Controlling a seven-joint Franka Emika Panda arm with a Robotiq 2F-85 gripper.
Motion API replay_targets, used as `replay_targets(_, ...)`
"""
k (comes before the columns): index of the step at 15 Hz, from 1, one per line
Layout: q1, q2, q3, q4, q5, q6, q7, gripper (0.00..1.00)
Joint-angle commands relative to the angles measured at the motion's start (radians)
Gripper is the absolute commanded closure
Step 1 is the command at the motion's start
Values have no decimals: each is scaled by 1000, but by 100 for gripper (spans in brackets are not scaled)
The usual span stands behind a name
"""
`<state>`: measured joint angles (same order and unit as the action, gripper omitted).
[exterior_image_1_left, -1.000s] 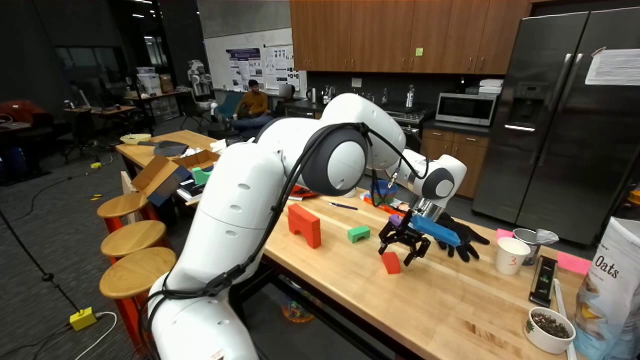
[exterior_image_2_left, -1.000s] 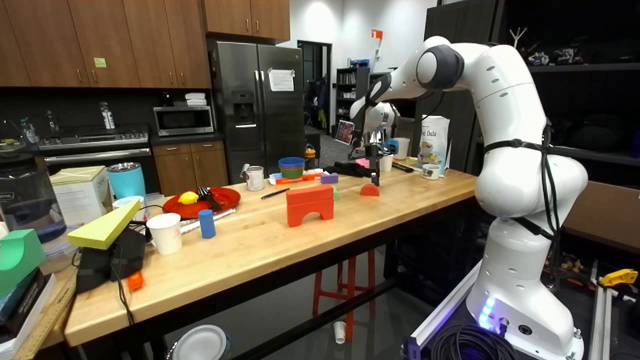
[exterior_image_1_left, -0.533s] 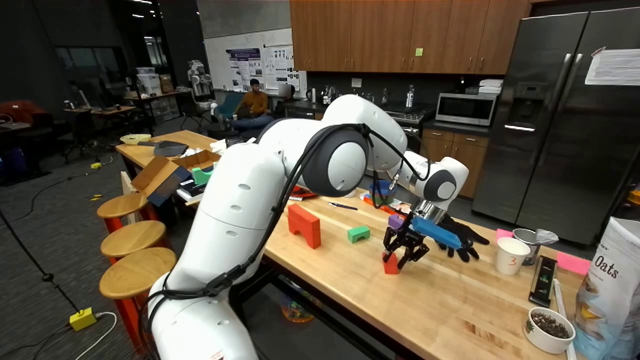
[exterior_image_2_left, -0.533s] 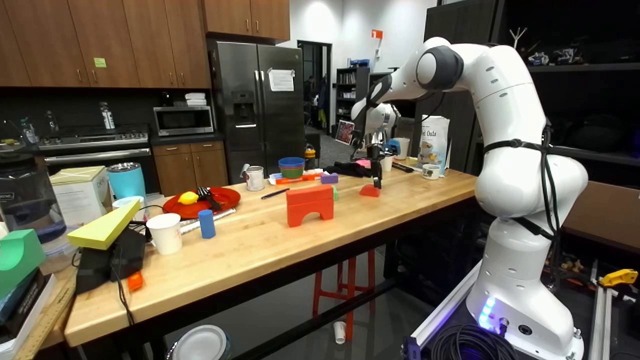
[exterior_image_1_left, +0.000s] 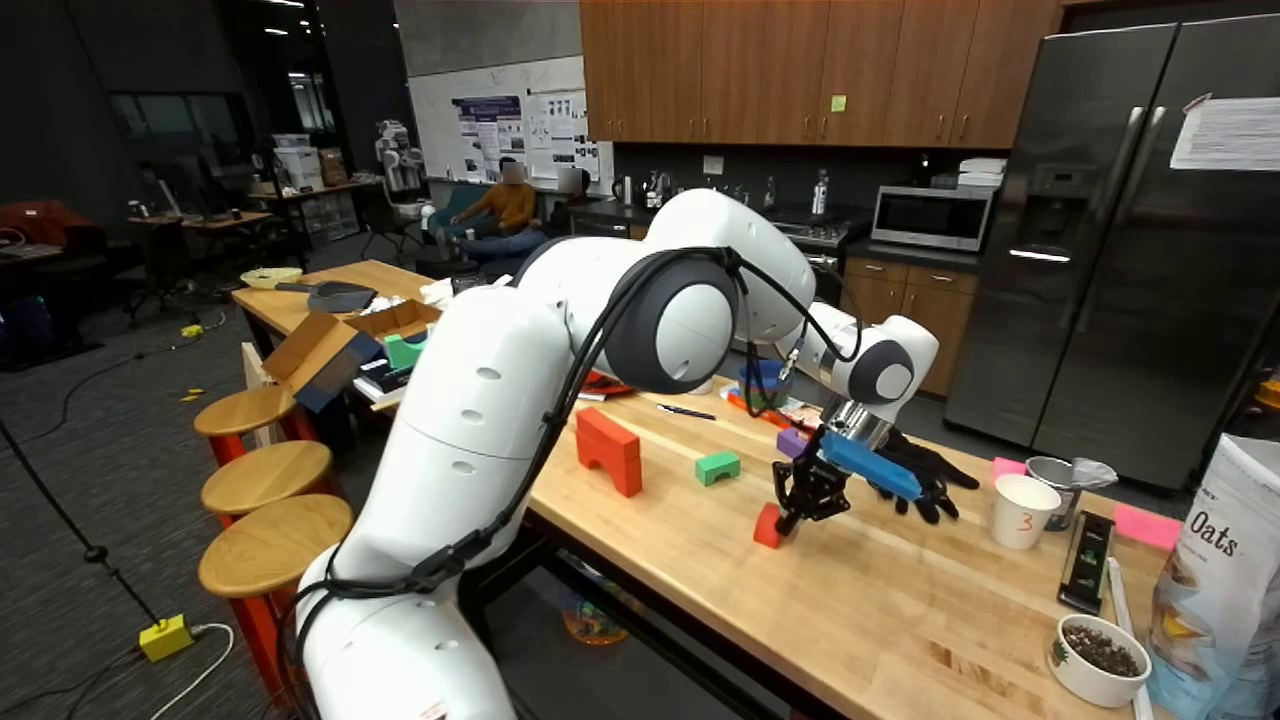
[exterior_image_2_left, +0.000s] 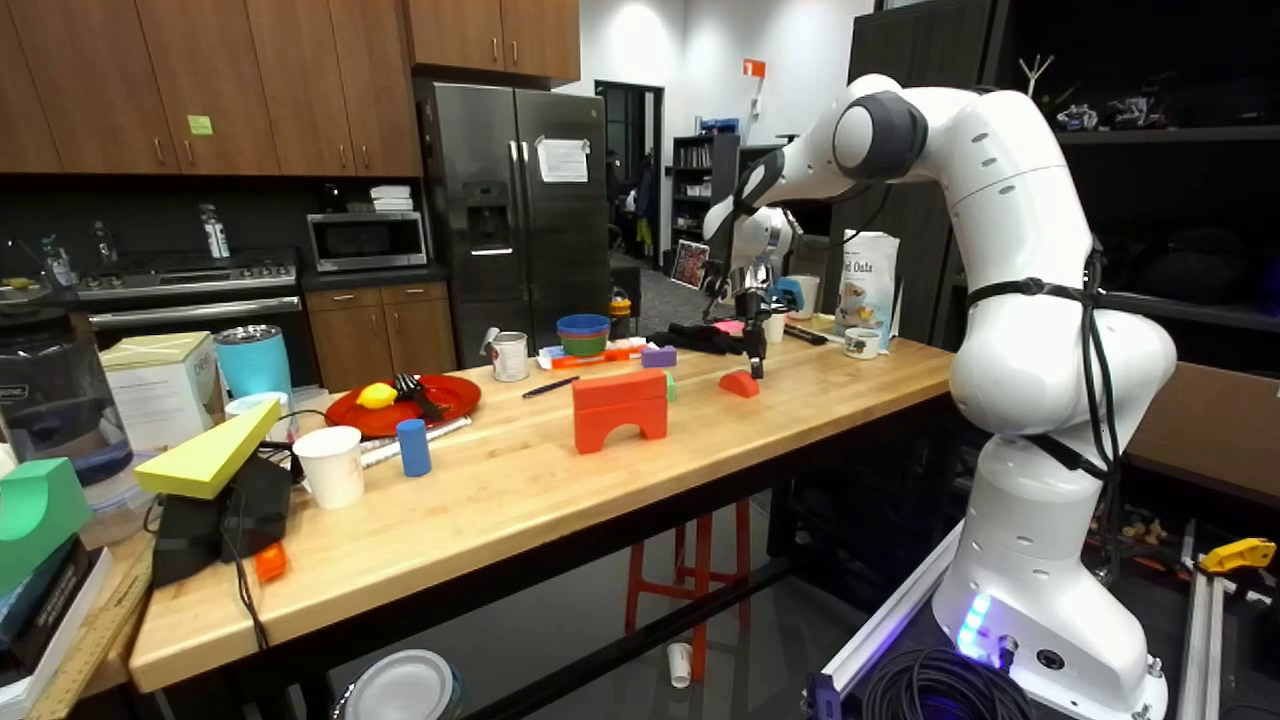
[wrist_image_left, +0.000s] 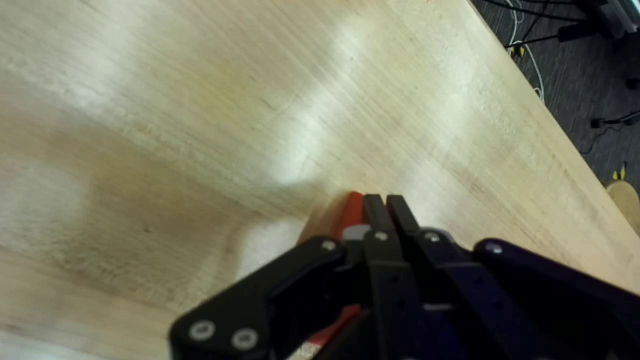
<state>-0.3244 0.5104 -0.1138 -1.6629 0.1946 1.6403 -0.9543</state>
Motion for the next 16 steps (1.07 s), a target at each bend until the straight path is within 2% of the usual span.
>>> replay_targets(1,-9,-3,2,6,-16,-18,21,100)
replay_targets(5,-11,-10,-2,5,-20,-19,27,100)
replay_targets(6,-9,-15,-4,0,-28,-9,26,79)
replay_targets(9,-7,-18,-6,1,-46,-10,25,63)
replay_targets(16,-6,-26,-4,-5,-72,-9,24,15)
